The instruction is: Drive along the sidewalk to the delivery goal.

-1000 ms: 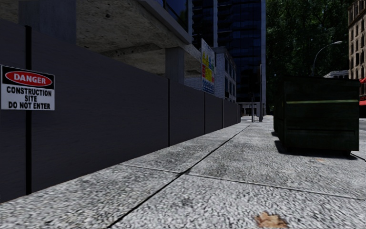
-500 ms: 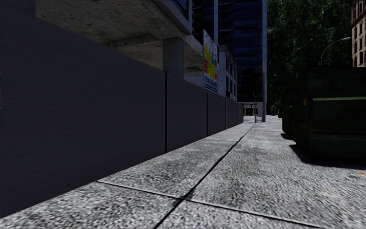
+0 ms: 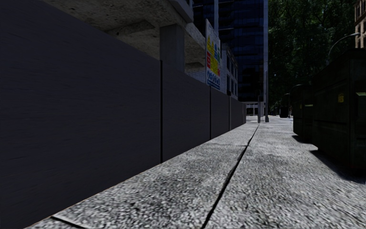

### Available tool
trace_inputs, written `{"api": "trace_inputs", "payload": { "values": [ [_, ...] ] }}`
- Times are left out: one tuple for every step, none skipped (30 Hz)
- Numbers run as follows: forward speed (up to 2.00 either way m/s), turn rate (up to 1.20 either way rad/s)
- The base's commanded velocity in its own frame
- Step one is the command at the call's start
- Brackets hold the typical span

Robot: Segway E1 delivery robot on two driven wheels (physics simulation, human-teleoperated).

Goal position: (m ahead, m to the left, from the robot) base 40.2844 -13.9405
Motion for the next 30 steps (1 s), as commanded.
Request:
{"api": "trace_inputs", "payload": {
  "values": [
    [1.49, -0.25],
    [1.49, -0.25],
    [1.49, -0.30],
    [1.49, -0.31],
    [1.49, -0.31],
    [1.49, -0.32],
    [1.49, -0.33],
    [1.49, -0.34],
    [1.49, -0.34],
    [1.49, -0.34],
    [1.49, -0.34],
    [1.49, -0.34],
    [1.49, -0.34],
    [1.49, -0.34],
    [1.49, -0.34],
    [1.49, -0.34],
    [1.49, -0.34],
    [1.49, -0.34],
    [1.49, -0.34],
    [1.49, -0.34],
    [1.49, -0.35],
    [1.49, -0.35],
    [1.49, -0.35],
    [1.49, -0.35],
    [1.49, -0.35],
    [1.49, -0.35],
    [1.49, -0.35],
    [1.49, -0.35],
    [1.49, -0.35],
    [1.49, -0.35]
  ]
}}
